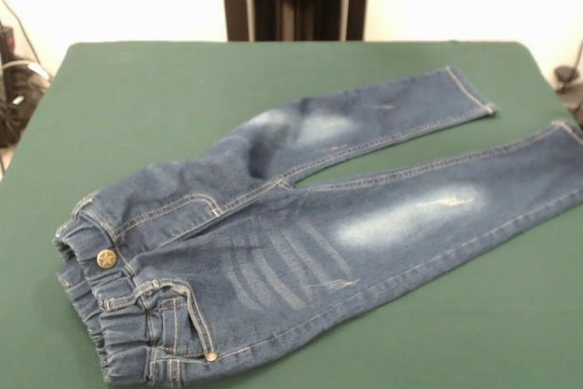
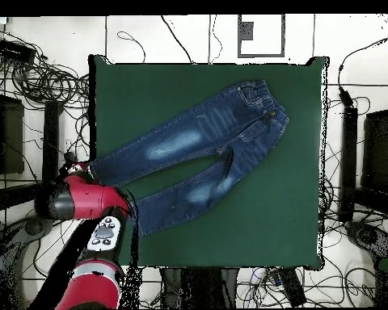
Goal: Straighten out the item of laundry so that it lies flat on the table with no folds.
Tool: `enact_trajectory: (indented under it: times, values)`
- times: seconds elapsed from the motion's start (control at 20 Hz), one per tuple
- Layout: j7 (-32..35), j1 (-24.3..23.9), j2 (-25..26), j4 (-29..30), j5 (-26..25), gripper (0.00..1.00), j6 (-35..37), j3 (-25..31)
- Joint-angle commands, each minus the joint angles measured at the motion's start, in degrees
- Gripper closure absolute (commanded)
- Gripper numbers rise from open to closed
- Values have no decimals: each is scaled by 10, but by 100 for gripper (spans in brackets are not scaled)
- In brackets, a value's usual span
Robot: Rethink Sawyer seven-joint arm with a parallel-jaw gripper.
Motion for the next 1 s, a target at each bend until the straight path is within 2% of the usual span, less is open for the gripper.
enact_trajectory:
  times: [0.05,0.3,0.75,1.0]
  values:
    - [76,33,-37,41,6,0,129,8]
    - [37,31,-132,32,-48,0,237,-55]
    - [-3,-10,-215,16,-107,0,313,-46]
    - [-34,-49,-242,52,-131,0,314,-30]
